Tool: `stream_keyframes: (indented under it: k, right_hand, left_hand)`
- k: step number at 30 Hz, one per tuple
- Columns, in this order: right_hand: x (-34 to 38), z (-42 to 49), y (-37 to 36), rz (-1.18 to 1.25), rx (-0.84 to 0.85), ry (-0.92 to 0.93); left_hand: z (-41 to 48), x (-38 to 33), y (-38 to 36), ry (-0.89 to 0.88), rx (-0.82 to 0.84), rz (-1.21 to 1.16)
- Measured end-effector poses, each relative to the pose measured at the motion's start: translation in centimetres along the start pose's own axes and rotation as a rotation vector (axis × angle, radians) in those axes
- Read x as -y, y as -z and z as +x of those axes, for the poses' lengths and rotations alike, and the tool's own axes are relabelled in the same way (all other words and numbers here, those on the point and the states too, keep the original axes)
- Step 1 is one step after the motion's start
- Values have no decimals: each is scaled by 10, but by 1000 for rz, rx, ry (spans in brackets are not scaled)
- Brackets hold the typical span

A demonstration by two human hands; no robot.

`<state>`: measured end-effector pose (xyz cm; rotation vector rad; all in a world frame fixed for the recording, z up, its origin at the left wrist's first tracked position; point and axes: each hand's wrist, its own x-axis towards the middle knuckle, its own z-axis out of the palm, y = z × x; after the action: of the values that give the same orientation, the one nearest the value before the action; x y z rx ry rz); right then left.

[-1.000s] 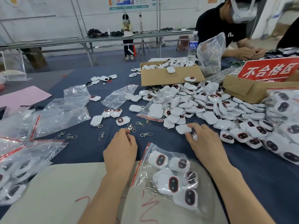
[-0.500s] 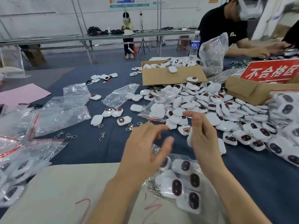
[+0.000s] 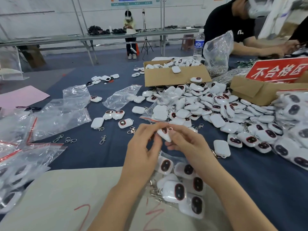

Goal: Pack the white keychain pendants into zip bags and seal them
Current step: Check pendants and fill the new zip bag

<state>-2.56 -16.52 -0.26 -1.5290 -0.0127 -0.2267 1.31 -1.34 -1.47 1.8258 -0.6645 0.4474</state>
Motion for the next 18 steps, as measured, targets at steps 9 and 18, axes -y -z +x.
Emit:
stream_keyframes:
  k: [9, 18]
  right_hand:
    - [-4, 6, 5, 1, -85, 65]
    - [-18, 15, 6, -76, -44, -50]
  left_hand:
    - [8, -6, 1, 343, 71, -429]
    - [5, 8, -1, 428, 141, -386]
